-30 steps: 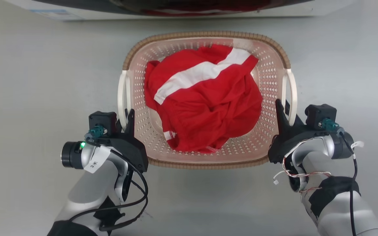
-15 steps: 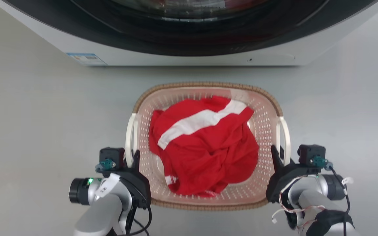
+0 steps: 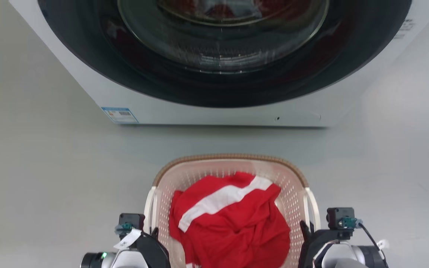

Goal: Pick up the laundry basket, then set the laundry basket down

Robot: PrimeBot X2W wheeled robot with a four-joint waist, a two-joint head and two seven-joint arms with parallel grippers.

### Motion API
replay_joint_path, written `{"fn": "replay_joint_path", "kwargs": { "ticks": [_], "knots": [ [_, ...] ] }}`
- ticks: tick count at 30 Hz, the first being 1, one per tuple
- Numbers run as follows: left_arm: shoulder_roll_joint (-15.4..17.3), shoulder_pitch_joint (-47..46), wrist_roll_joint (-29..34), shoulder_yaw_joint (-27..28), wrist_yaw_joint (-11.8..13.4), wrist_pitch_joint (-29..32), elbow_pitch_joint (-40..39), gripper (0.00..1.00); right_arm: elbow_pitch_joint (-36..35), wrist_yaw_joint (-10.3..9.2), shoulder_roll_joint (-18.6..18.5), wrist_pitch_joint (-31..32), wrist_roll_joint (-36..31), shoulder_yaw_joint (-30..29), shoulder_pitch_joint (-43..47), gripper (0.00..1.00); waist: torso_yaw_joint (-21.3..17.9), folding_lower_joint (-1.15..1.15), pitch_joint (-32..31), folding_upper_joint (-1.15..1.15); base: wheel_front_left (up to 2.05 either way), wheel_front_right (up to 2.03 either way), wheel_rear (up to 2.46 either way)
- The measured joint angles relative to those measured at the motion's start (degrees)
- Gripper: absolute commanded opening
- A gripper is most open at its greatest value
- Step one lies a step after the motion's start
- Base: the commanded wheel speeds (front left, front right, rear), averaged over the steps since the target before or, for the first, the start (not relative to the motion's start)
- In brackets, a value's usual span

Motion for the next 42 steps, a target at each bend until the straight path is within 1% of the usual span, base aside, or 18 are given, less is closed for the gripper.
{"fn": "replay_joint_path", "kwargs": {
  "ticks": [2,9,14,15,20,25,30,35,42],
  "knots": [
    [0.07,1.13,-0.36,-0.46,-0.01,0.68,0.27,0.0,-0.26,-0.1,-0.02,1.08,1.05,1.07,1.18,0.0,0.02,0.0,-1.74,-0.01,0.0,0.0,0.0],
    [0.22,6.13,-2.55,-2.15,-0.13,3.21,1.26,0.0,-1.62,-1.46,-0.13,5.03,5.34,5.15,6.03,0.0,-0.01,0.0,-7.78,0.0,0.0,0.0,0.0],
    [0.33,9.23,-2.99,-3.14,-0.38,4.56,1.99,0.0,-2.31,-2.1,-0.18,6.92,8.26,7.55,9.33,0.0,-0.07,0.0,-12.12,0.0,0.0,0.0,0.0],
    [0.43,10.43,-3.36,-3.59,-0.43,4.9,2.32,0.0,-2.81,-2.56,-0.21,7.56,9.58,8.45,10.67,0.0,-0.09,0.0,-13.86,0.0,0.0,0.0,0.0],
    [0.49,13.02,-3.42,-4.16,-0.87,5.67,3.54,0.0,-3.9,-3.24,-0.3,9.01,11.99,10.7,13.95,0.0,-0.13,0.0,-18.08,0.0,0.0,0.0,0.0],
    [0.73,14.31,-3.8,-4.38,-0.9,6.06,3.92,0.0,-5.06,-4.11,-0.35,9.35,14.06,12.36,15.35,0.0,-0.27,0.0,-21.54,0.0,0.0,0.0,0.0],
    [0.8,14.33,-3.86,-4.56,-0.9,6.06,3.93,0.0,-5.27,-4.56,-0.48,9.56,15.26,13.43,15.36,0.0,-0.53,0.0,-23.54,0.0,0.0,0.0,0.0],
    [0.87,14.34,-3.87,-4.89,-0.92,6.06,3.94,0.0,-5.32,-5.0,-0.53,9.73,16.66,14.22,15.36,0.0,-0.77,0.0,-24.07,0.01,0.0,0.0,0.0],
    [1.0,14.36,-3.94,-5.58,-0.92,6.06,3.79,0.0,-4.89,-5.05,-0.56,9.76,18.09,15.24,15.23,0.0,-0.78,0.01,-24.1,0.01,0.0,0.0,0.0]
  ]
}}
